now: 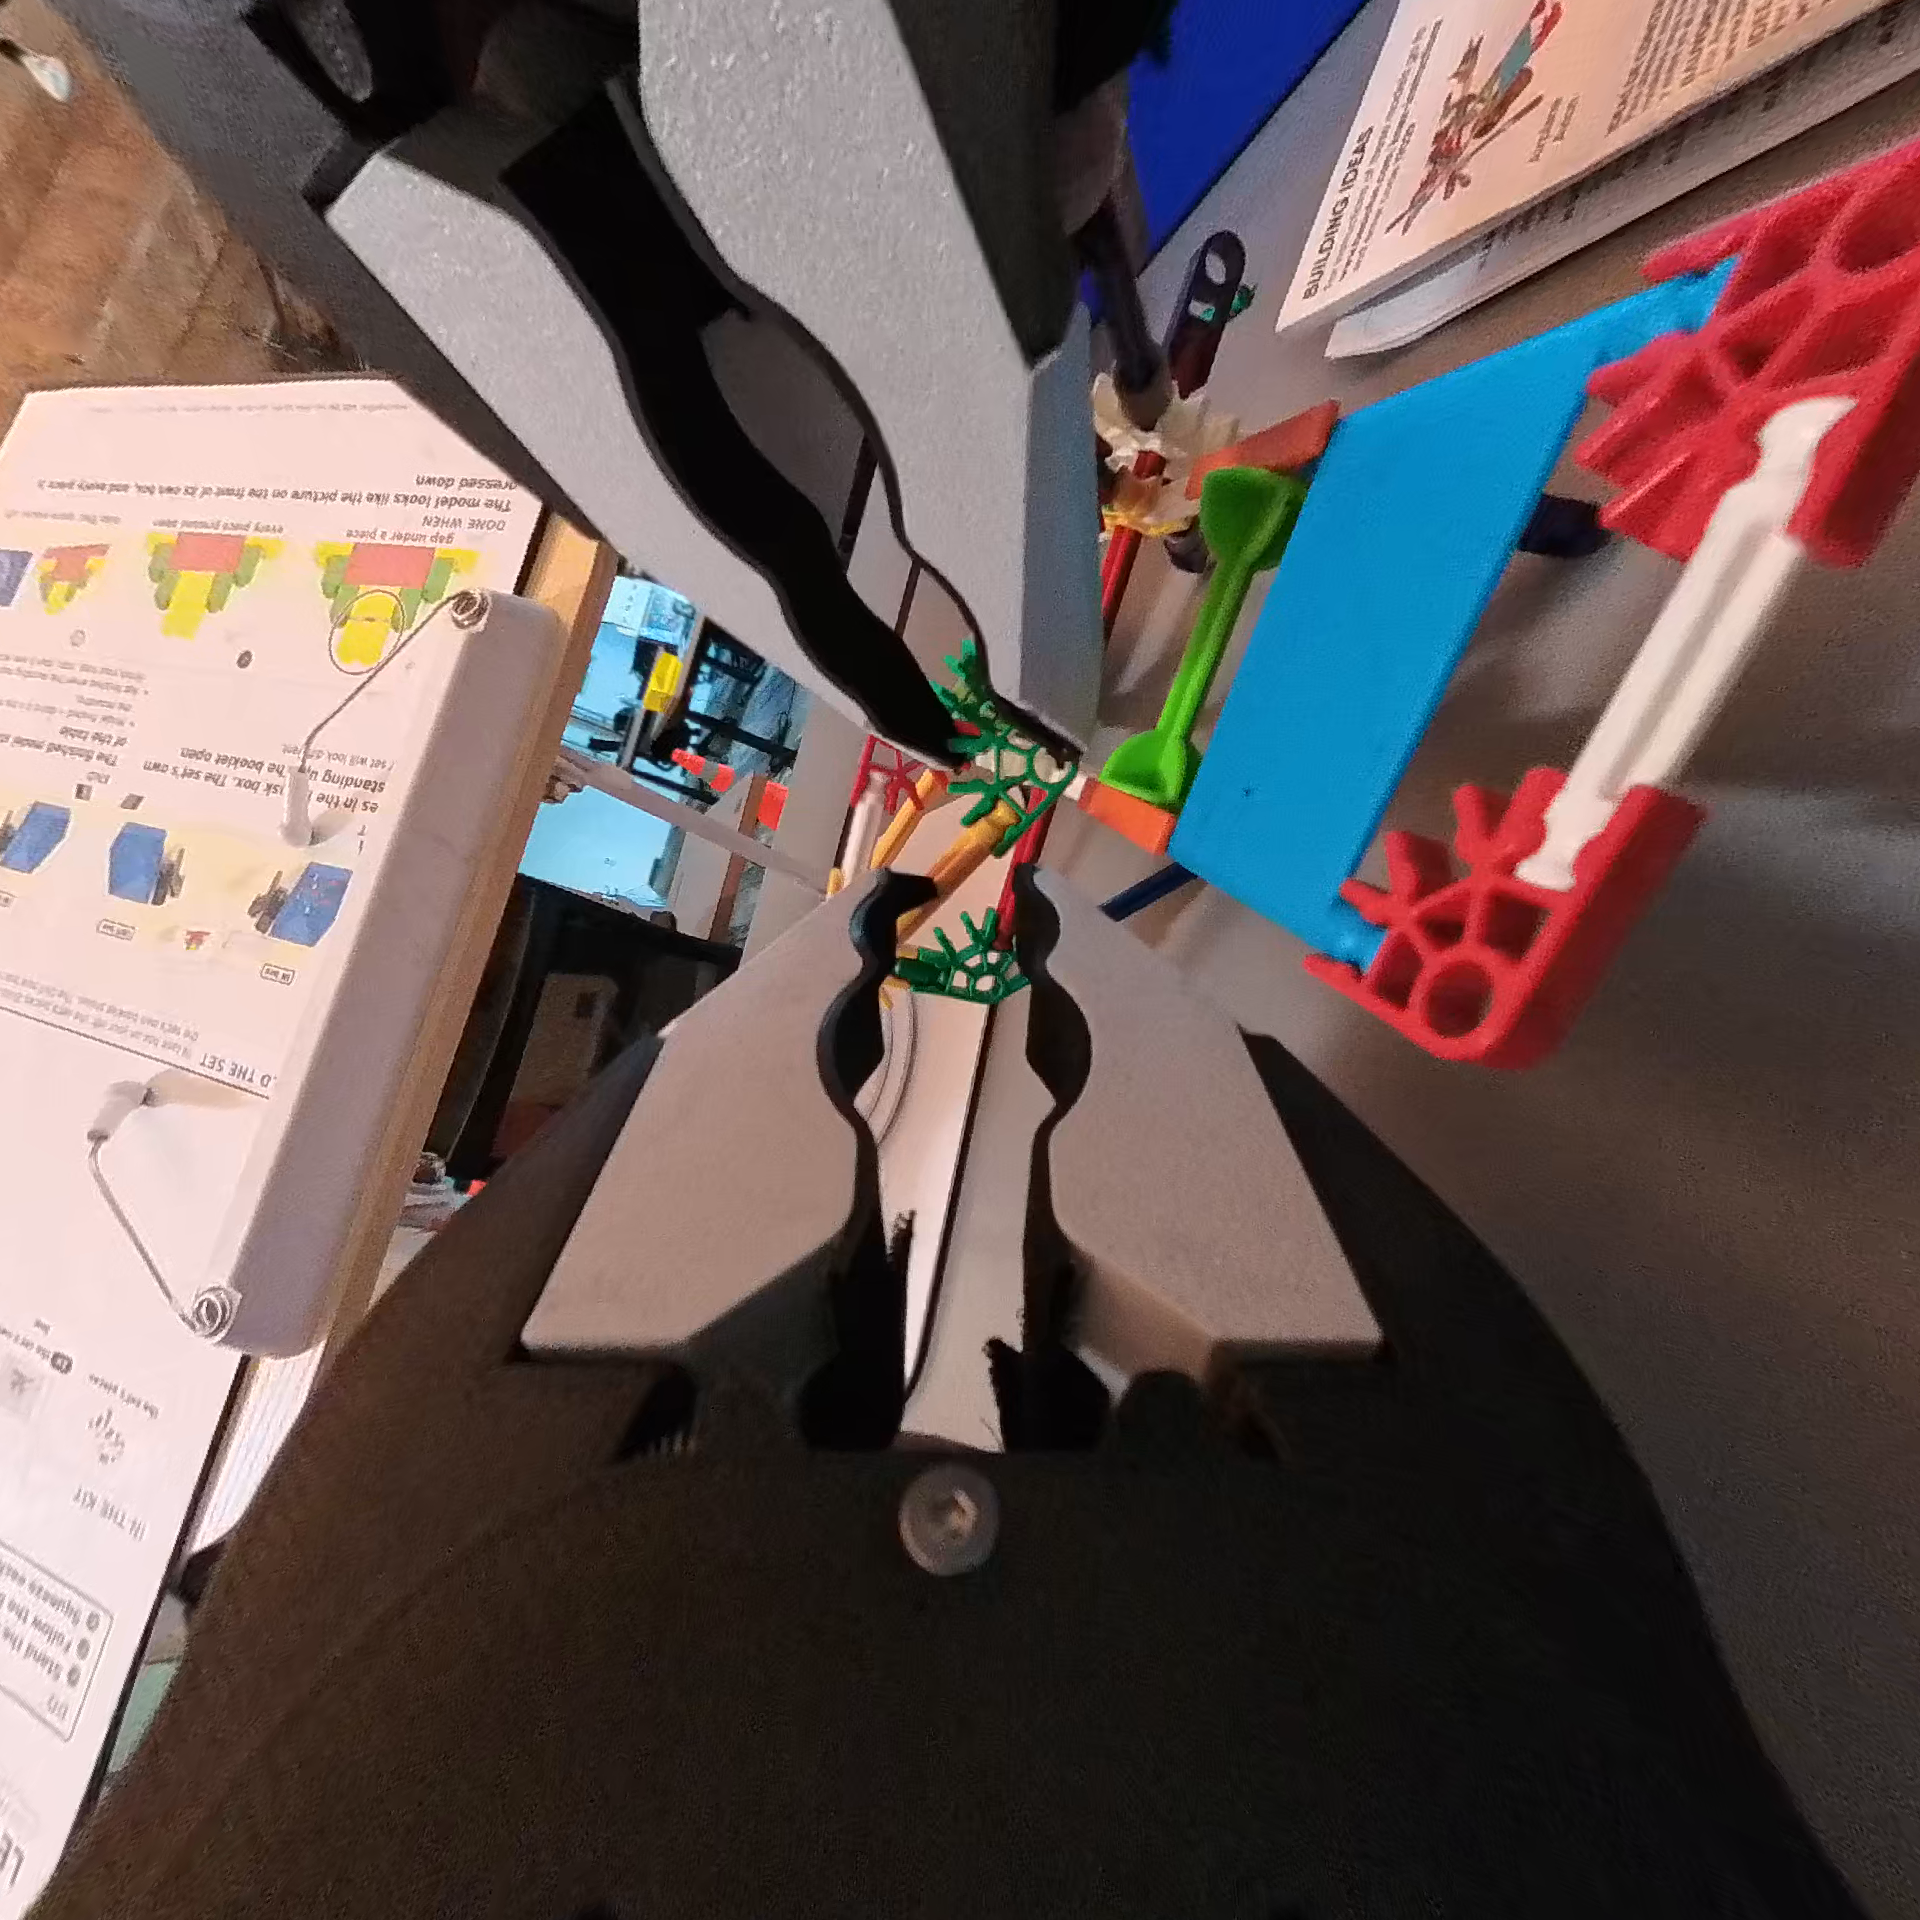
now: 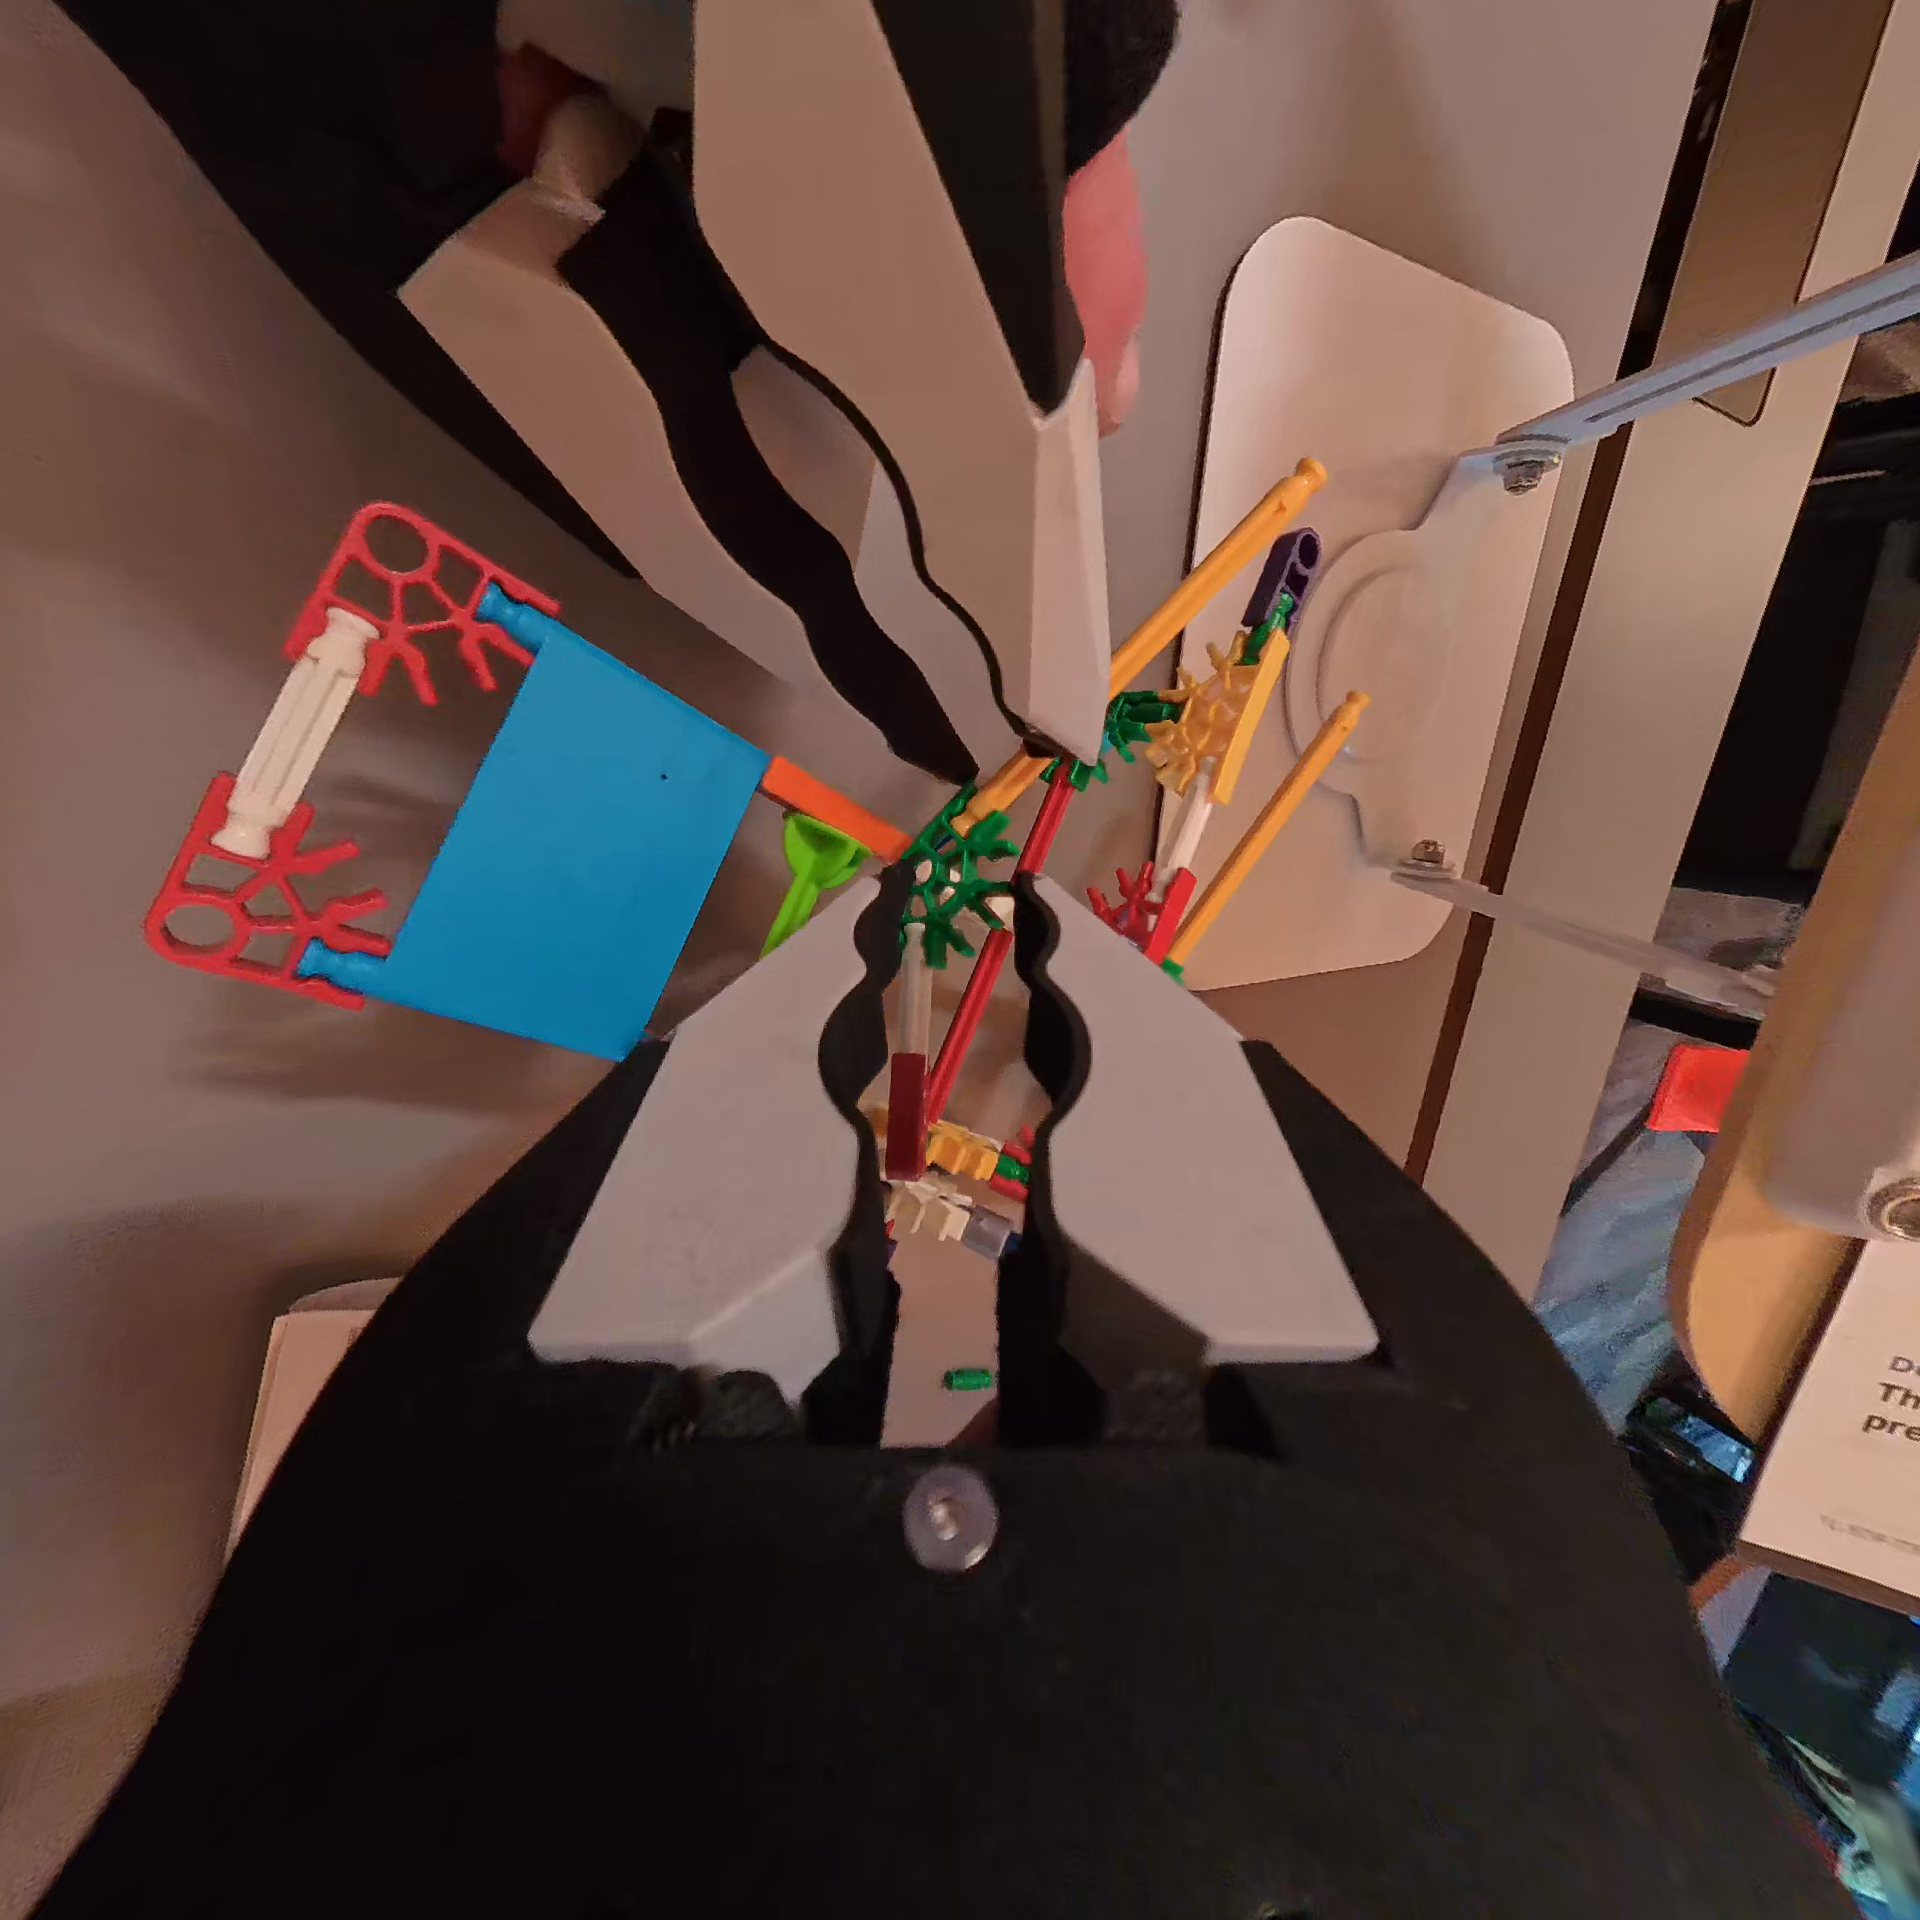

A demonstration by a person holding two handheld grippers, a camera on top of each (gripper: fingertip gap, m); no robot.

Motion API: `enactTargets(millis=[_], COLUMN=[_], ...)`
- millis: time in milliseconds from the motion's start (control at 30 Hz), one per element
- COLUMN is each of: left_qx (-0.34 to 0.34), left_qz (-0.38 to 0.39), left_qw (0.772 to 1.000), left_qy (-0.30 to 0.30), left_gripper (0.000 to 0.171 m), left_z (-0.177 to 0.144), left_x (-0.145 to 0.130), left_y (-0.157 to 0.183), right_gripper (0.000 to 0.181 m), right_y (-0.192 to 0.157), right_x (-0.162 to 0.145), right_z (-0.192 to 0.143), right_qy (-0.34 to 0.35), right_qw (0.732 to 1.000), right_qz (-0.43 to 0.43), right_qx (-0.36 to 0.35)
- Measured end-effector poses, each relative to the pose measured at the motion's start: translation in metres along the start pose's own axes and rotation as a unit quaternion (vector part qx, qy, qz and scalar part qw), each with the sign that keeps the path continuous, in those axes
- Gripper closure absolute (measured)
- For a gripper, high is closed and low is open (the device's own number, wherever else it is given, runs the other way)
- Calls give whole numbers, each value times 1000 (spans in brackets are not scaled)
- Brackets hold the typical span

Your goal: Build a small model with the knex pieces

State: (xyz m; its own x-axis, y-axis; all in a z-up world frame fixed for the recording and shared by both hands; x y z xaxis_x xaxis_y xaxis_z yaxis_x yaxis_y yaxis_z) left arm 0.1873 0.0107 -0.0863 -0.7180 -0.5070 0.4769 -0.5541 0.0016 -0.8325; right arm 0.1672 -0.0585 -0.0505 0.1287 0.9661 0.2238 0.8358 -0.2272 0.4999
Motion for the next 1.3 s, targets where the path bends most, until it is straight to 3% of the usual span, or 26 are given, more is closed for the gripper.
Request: enactTargets(millis=[367, 600, 733, 800, 1000, 1300], left_qx=[20, 38, 38, 38, 41, 23], left_qz=[3, 33, 41, 44, 48, 43], left_qw=[1000, 999, 998, 998, 998, 999], left_qy=[-5, -4, -2, -1, 1, -5], left_gripper=[151, 149, 150, 150, 150, 149], left_z=[1, 5, 6, 7, 11, 14], left_x=[-5, -4, -4, -4, -2, -3], left_y=[-6, -8, -7, -6, -4, 0], right_gripper=[157, 152, 156, 169, 175, 176], right_y=[13, 24, 26, 25, 21, 10], right_x=[-10, -19, -22, -20, -15, -7], right_z=[-8, -6, 7, 9, 5, 5], right_qy=[45, 91, 102, 117, 121, 39], right_qw=[994, 969, 953, 946, 963, 995], right_qz=[101, 214, 259, 267, 208, 82], right_qx=[24, 80, 121, 142, 121, 44])
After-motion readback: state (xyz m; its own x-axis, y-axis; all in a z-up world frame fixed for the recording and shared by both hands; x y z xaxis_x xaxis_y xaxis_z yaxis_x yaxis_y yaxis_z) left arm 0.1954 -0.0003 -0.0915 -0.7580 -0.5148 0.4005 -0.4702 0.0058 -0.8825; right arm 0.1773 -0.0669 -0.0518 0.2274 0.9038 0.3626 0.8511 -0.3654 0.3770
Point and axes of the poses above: each gripper's, where its closed fingertips meet, z out along the fingers, x out of its top, y = z × x across the jaws, the point moved 6 cm from there along -z, back along the fingers, and after that the axes turned 3 degrees about -x, right-handed, at the moved point
